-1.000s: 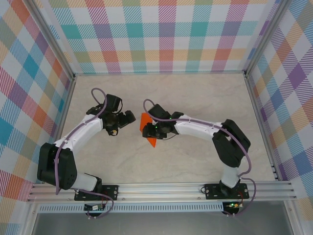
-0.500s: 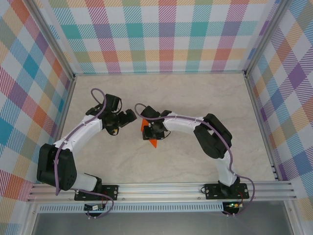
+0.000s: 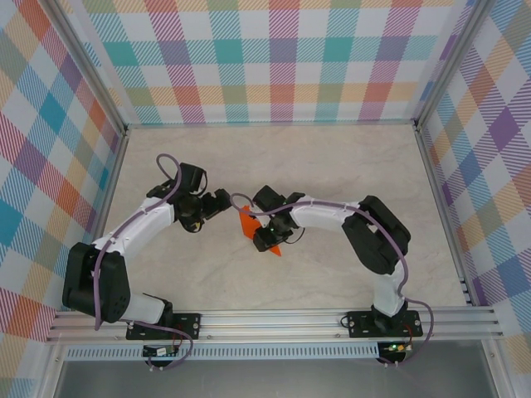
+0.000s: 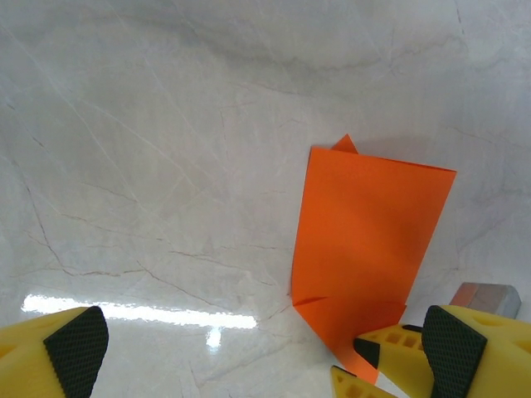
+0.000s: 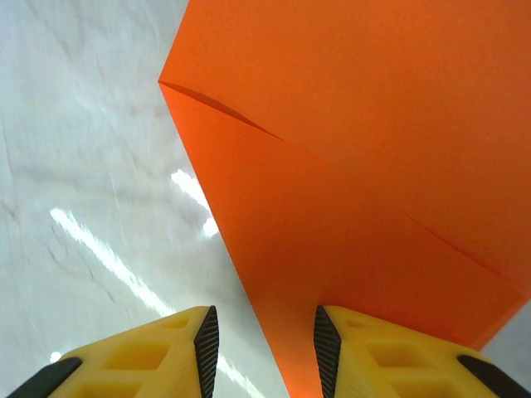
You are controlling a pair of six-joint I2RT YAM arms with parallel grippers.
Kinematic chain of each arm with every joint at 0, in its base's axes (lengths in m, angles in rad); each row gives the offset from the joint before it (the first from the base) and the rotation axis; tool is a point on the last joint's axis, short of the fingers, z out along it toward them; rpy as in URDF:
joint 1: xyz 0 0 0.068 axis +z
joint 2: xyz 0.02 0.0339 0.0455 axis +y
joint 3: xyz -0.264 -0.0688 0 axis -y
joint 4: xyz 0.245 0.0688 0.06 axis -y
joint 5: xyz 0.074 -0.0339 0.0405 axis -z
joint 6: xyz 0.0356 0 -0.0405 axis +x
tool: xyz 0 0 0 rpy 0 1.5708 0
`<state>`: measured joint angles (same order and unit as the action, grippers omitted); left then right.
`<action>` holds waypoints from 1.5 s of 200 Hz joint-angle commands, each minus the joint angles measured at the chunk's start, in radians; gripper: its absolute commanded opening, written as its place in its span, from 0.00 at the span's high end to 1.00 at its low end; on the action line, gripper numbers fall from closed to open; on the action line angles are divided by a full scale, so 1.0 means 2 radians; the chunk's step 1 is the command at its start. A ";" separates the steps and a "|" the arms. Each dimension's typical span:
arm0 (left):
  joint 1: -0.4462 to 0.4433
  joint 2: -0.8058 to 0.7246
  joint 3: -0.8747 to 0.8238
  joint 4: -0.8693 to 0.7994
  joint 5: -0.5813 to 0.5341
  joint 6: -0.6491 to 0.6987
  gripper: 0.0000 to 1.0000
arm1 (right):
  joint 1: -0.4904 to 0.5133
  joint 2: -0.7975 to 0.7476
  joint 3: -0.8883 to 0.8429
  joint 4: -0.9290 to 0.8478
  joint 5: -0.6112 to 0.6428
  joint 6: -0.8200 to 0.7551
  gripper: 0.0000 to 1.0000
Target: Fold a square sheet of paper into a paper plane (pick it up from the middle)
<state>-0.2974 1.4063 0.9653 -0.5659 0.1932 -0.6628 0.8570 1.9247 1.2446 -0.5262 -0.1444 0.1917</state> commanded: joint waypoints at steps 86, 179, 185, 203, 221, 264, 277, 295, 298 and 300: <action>0.008 -0.008 -0.062 0.085 0.079 -0.066 0.06 | 0.009 -0.087 -0.048 0.089 0.020 0.302 0.62; 0.001 -0.005 -0.094 0.130 0.134 -0.091 0.20 | -0.010 -0.037 -0.042 0.073 0.035 0.296 0.66; -0.001 -0.003 -0.094 0.132 0.139 -0.091 0.21 | -0.013 -0.037 -0.045 0.078 0.031 0.295 0.66; -0.006 0.006 -0.093 0.139 0.149 -0.092 0.24 | -0.021 -0.037 -0.058 0.097 0.017 0.295 0.66; -0.013 0.016 -0.094 0.156 0.158 -0.095 0.28 | -0.029 -0.038 -0.074 0.119 0.002 0.300 0.66; -0.034 0.051 -0.093 0.183 0.175 -0.108 0.41 | -0.050 -0.037 -0.110 0.162 -0.038 0.311 0.67; -0.040 0.059 -0.094 0.188 0.176 -0.112 0.43 | -0.059 -0.040 -0.125 0.183 -0.057 0.316 0.67; -0.050 0.069 -0.092 0.193 0.178 -0.115 0.45 | -0.073 -0.046 -0.147 0.218 -0.090 0.323 0.67; -0.051 0.070 -0.092 0.193 0.178 -0.116 0.45 | -0.076 -0.046 -0.151 0.224 -0.096 0.325 0.67; -0.052 0.072 -0.092 0.193 0.178 -0.116 0.45 | -0.078 -0.047 -0.153 0.227 -0.099 0.326 0.67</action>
<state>-0.3717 1.5261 0.7879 -0.2119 0.5209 -0.8764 0.7322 1.8328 1.0046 -0.1669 -0.2543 0.8093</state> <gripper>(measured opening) 0.557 0.334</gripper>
